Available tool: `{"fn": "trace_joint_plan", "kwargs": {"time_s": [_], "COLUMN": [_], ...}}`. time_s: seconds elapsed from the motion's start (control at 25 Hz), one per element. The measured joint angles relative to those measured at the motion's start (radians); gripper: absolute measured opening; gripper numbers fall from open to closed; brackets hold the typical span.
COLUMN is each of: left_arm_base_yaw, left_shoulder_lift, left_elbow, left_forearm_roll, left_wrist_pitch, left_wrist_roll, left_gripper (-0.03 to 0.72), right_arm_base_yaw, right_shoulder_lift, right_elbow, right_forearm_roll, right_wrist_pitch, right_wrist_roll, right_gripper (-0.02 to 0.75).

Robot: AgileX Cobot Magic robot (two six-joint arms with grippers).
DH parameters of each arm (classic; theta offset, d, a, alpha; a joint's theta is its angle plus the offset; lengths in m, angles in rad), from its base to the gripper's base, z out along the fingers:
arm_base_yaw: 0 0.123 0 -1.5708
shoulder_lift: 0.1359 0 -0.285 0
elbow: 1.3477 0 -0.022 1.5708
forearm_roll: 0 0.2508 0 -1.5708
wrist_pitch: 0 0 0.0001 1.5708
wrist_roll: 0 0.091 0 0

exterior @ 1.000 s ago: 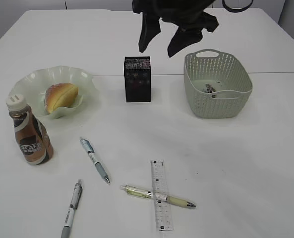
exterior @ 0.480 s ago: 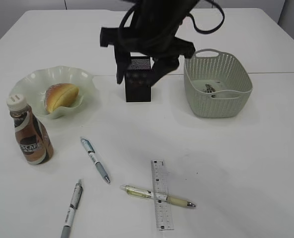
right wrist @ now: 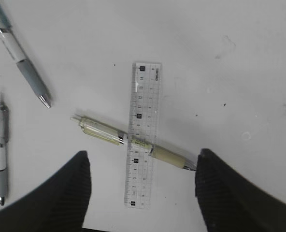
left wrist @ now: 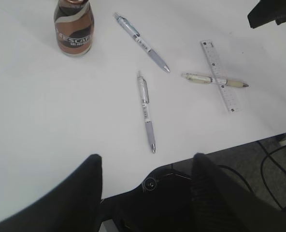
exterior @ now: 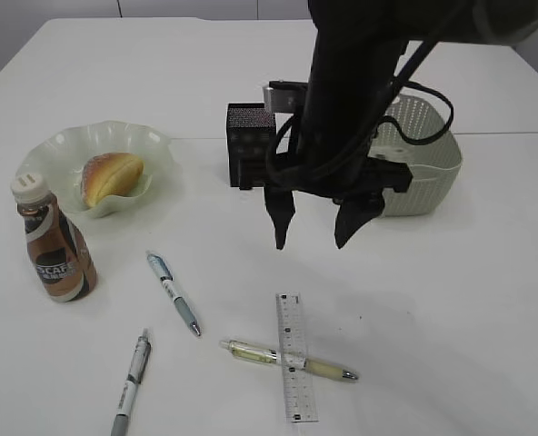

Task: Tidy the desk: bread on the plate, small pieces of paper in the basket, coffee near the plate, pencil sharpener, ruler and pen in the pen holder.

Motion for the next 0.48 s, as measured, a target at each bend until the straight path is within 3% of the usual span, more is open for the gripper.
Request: {"fn": "trace_joint_plan", "kwargs": {"time_s": [0.48], "left_arm_base_yaw": [0.000], "left_shoulder_lift": [0.000], "left_elbow": [0.000], "left_forearm_roll": [0.000], "left_wrist_pitch": [0.000], "left_wrist_roll": [0.000], "left_gripper": [0.433], "right_arm_base_yaw": [0.000], "right_shoulder_lift": [0.080], "right_elbow": [0.012], "right_forearm_roll": [0.040], "right_wrist_pitch": [-0.020], "right_wrist_roll": [0.006], "right_gripper": [0.496]}}
